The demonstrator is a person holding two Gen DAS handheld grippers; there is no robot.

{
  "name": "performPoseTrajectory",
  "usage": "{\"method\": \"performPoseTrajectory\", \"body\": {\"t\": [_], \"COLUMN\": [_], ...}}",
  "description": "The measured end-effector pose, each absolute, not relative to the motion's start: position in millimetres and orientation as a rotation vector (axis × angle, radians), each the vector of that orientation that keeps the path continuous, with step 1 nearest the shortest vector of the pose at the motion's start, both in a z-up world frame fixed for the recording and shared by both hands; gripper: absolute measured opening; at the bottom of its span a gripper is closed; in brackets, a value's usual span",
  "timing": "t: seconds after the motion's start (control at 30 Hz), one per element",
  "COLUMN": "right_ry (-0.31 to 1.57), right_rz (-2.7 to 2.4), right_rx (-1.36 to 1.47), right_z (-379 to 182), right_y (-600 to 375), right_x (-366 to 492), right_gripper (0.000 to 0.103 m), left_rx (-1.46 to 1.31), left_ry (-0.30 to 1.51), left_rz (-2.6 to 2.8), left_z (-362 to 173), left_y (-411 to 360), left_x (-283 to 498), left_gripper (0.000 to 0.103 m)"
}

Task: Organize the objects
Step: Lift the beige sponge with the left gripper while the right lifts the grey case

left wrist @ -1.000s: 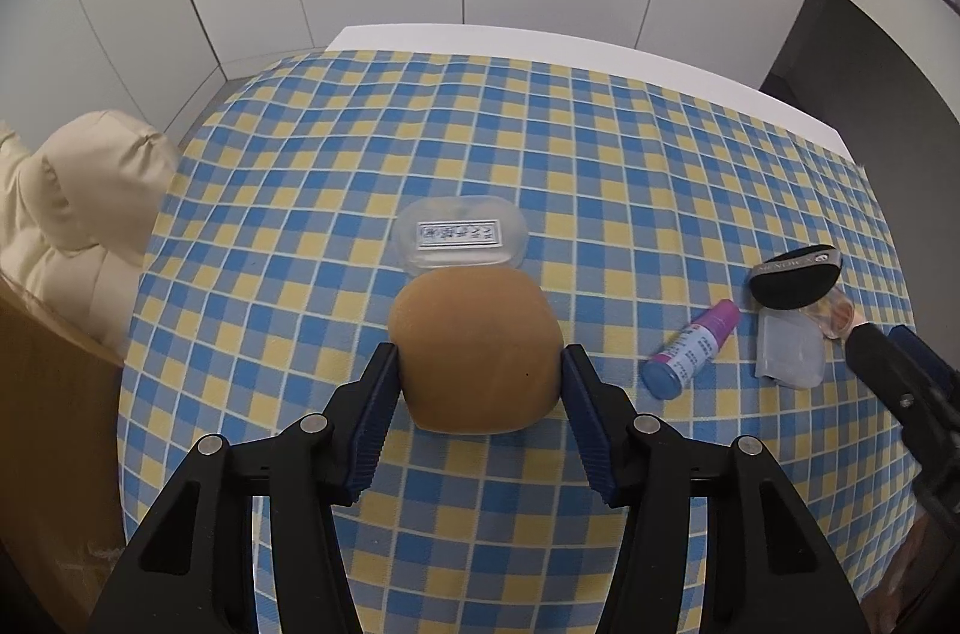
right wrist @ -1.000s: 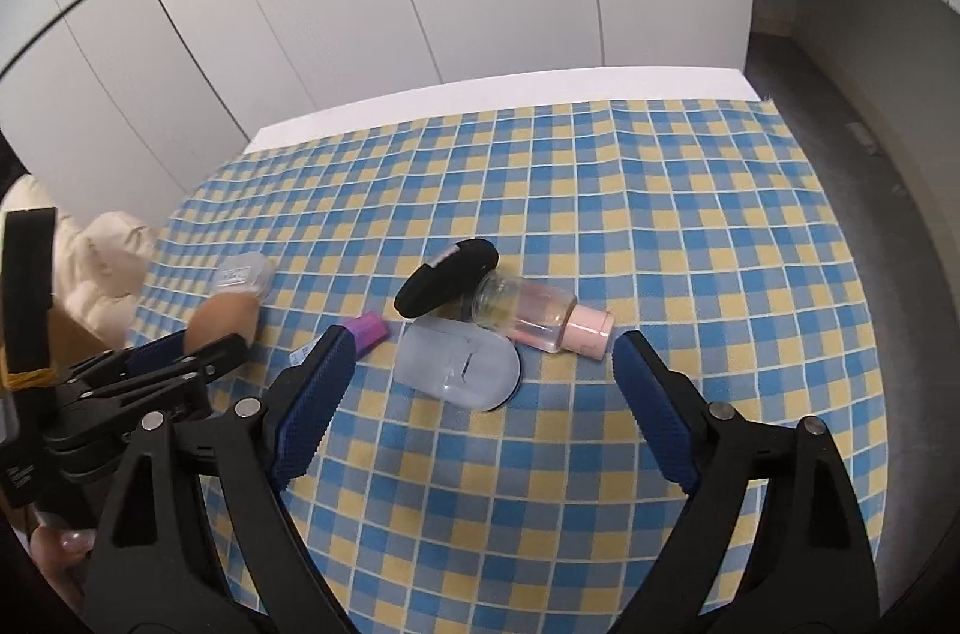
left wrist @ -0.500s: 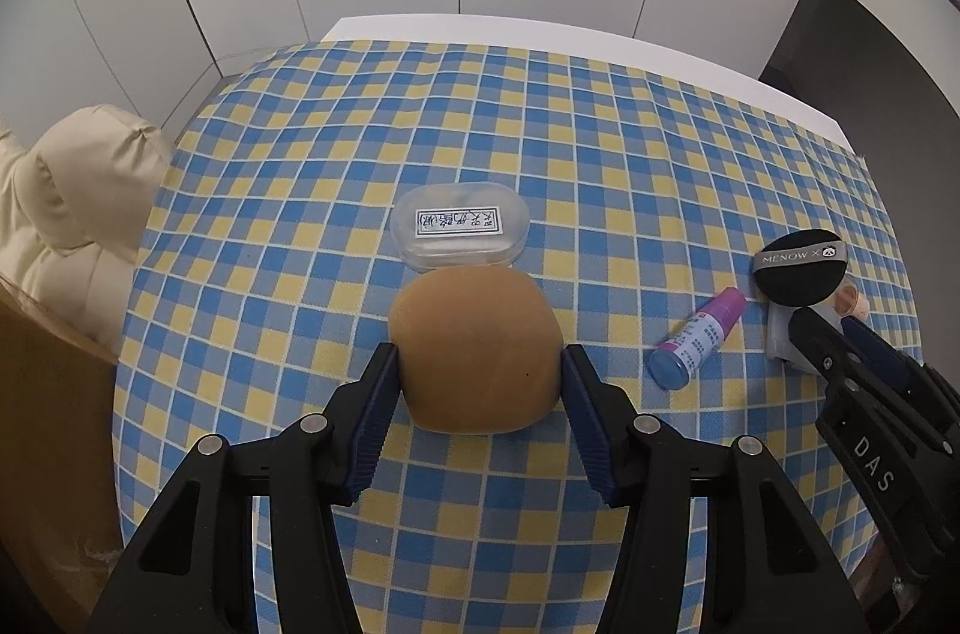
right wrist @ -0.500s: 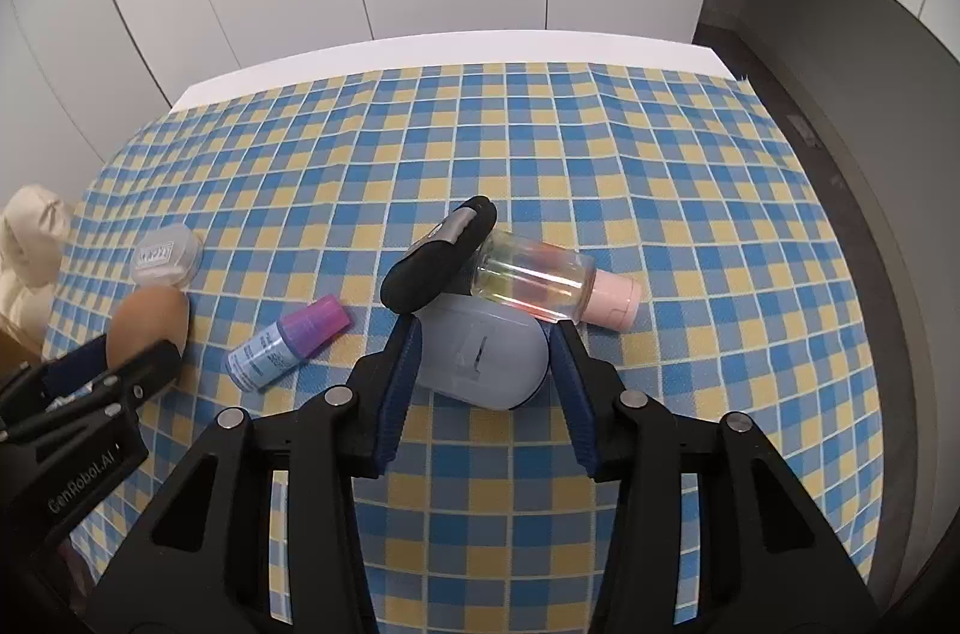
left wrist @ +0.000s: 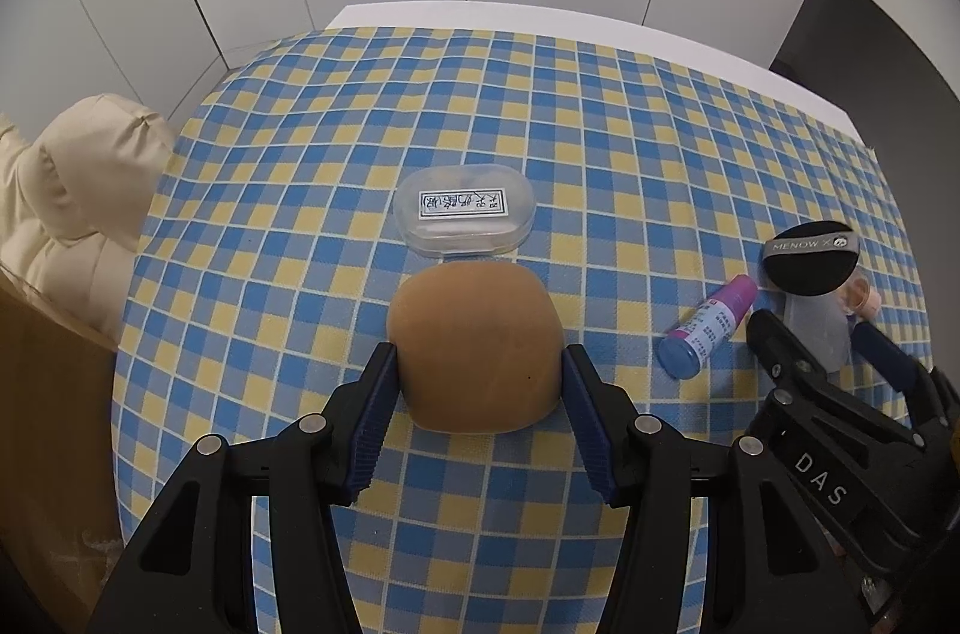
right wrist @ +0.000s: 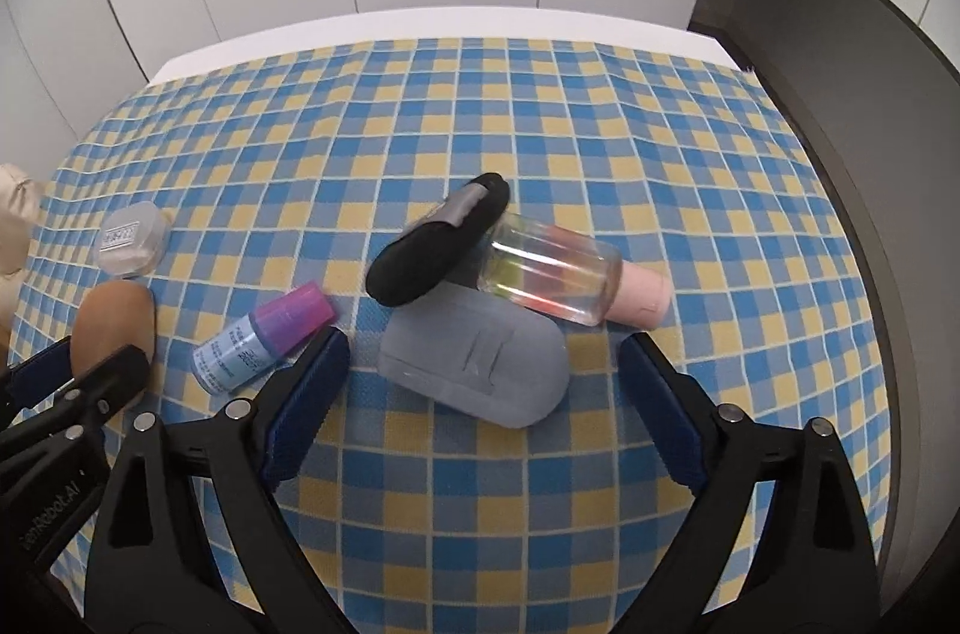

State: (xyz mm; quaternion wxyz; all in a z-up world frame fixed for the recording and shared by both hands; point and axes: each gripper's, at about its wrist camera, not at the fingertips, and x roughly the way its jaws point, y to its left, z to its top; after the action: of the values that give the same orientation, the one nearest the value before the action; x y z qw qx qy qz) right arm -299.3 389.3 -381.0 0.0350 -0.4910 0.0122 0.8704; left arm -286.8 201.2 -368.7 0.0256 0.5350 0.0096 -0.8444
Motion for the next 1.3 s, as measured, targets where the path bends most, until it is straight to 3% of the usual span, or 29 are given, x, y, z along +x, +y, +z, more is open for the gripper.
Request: {"method": "performPoseTrajectory", "body": {"t": [0.03, 0.1, 0.37, 0.73, 0.9, 1.3], "right_ry": [0.032, 0.041, 0.124, 0.094, 0.075, 0.013], "right_rz": [2.685, 2.685, 2.664, 2.662, 2.656, 2.762], "right_rx": [-1.501, -1.478, -1.48, -1.477, -1.469, -1.422], "right_z": [-380.3, -375.6, -371.5, -348.6, -320.0, -212.5], "right_y": [389.9, 394.0, 408.5, 422.6, 419.2, 410.8], "right_x": [-298.9, -298.3, -294.3, -292.4, -283.7, -278.6], "right_gripper": [0.087, 0.061, 0.061, 0.061, 0.061, 0.061], "left_rx": [1.651, 1.647, 1.637, 1.63, 1.629, 1.555], "left_ry": [0.02, 0.008, -0.009, -0.025, 0.016, -0.113], "left_rz": [-2.61, -2.611, -2.616, -2.592, -2.611, -2.667], "left_z": [-368.9, -368.6, -364.5, -336.0, -307.1, -211.7], "left_y": [202.3, 203.5, 205.8, 203.7, 197.7, 207.5], "left_x": [-286.6, -286.3, -285.3, -283.2, -283.6, -280.0], "left_gripper": [0.056, 0.056, 0.056, 0.055, 0.055, 0.055]}}
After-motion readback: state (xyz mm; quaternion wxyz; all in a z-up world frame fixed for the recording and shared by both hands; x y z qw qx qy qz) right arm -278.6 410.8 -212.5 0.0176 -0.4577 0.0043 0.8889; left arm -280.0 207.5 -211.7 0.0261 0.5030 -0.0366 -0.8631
